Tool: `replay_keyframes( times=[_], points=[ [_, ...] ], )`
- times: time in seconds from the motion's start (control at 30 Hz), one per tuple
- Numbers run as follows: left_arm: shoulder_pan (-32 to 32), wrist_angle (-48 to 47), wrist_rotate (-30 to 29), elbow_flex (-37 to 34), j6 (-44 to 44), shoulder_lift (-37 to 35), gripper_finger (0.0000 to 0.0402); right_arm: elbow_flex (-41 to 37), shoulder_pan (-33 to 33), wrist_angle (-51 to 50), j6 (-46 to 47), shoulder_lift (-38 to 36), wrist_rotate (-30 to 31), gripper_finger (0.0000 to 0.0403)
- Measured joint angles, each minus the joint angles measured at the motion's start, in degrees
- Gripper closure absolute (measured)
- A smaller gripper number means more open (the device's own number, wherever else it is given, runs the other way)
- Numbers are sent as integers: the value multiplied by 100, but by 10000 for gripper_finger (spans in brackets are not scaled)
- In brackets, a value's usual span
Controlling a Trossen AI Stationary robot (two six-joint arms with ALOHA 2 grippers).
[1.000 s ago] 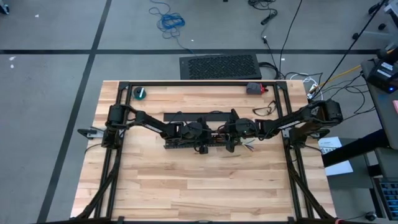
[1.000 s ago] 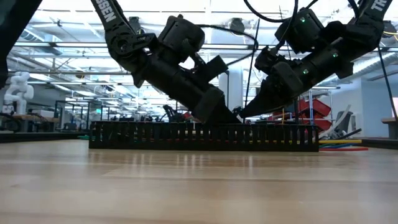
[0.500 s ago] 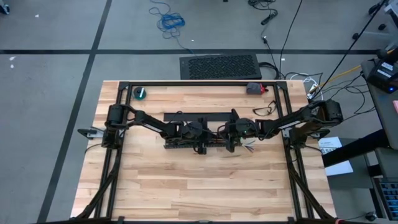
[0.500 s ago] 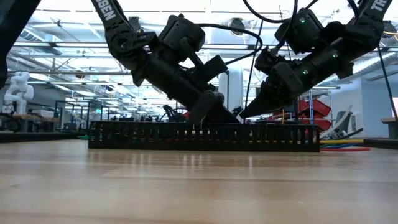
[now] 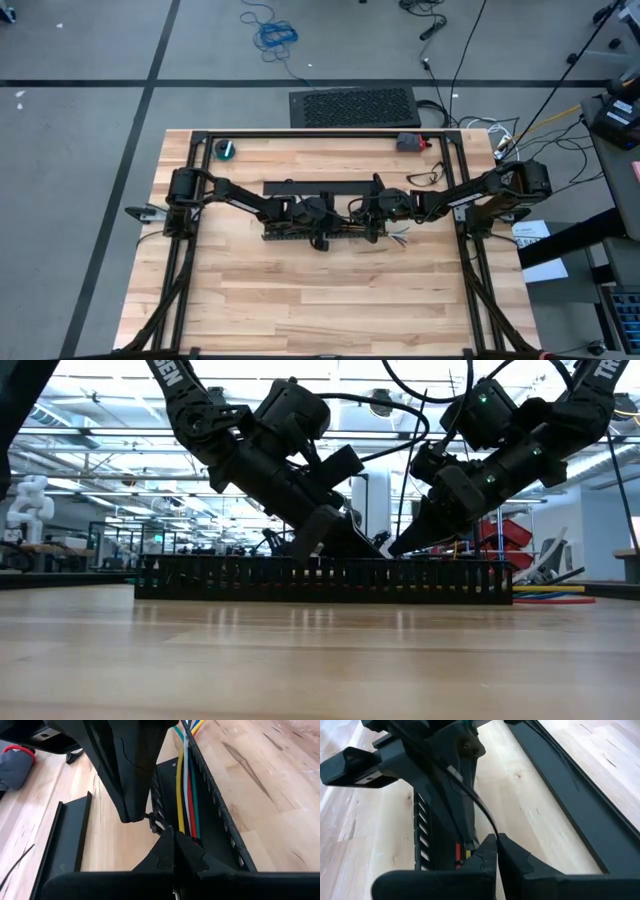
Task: Ziptie cables
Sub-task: Put zip-tied cables in cable duct
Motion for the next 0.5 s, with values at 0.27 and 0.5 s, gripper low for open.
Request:
replay_keyframes(
  times=[0.27, 0.5],
  points=[
    [-12, 107, 212, 42, -12, 315, 401, -2, -186, 355, -212, 29, -570, 403],
    [-98, 171, 166, 206, -28, 489, 401, -2, -210, 322, -59, 225, -684, 403]
  ],
)
